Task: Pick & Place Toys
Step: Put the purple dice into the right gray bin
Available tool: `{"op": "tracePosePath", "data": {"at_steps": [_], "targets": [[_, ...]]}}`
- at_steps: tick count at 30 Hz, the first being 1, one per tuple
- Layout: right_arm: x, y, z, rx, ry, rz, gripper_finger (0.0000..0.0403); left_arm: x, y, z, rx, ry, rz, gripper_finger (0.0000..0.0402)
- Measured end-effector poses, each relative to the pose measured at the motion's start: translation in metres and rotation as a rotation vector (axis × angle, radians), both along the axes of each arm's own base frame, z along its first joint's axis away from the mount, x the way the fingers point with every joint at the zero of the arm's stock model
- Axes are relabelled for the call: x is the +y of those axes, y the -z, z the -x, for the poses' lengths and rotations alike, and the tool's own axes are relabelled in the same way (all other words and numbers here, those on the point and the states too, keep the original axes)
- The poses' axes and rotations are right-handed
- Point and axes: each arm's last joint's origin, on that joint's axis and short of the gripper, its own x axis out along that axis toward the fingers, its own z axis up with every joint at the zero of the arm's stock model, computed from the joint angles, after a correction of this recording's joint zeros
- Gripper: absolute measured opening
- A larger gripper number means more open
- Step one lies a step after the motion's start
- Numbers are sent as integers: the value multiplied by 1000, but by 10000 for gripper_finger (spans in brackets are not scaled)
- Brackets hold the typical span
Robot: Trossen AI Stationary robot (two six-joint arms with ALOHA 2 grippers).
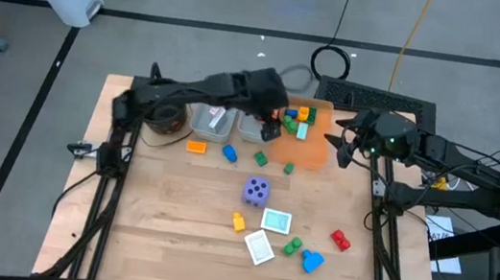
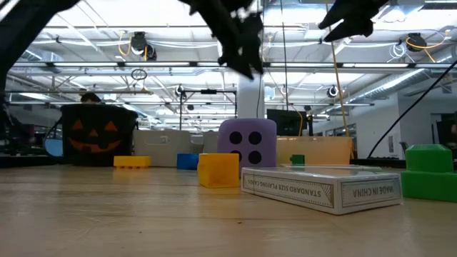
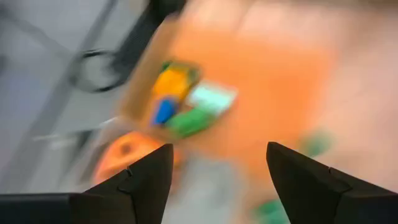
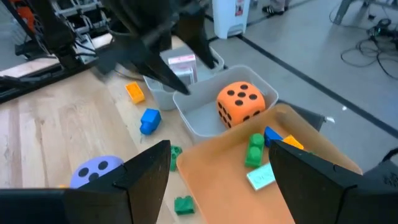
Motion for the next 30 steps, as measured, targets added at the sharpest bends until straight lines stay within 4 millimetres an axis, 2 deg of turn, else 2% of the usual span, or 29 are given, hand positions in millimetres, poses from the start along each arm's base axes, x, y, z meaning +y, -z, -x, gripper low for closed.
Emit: {"op": "tracePosePath", "data": {"at_steps": [3, 5, 11, 14, 18, 23, 30], "targets": [[0, -3, -2, -21, -12, 34, 263, -5, -36, 13, -198, 25, 175, 259], [-1, -5, -2, -37, -17, 54, 263, -9, -61, 23, -307, 28, 218, 259], [-1, -11, -5, -90, -23, 90, 263, -22, -130, 63, -602, 7, 185, 237], [-2, -13, -5, -107, -20, 95, 263, -29, -157, 82, -726, 24, 182, 215], [-2, -15, -6, -134, -20, 95, 263, -40, -177, 99, -803, 117, 209, 183], [-2, -15, -6, -136, -19, 94, 263, -52, -186, 108, -825, 195, 256, 149], [-2, -15, -6, -172, 13, 26, 263, -72, -203, 124, -882, 243, 237, 118]]}}
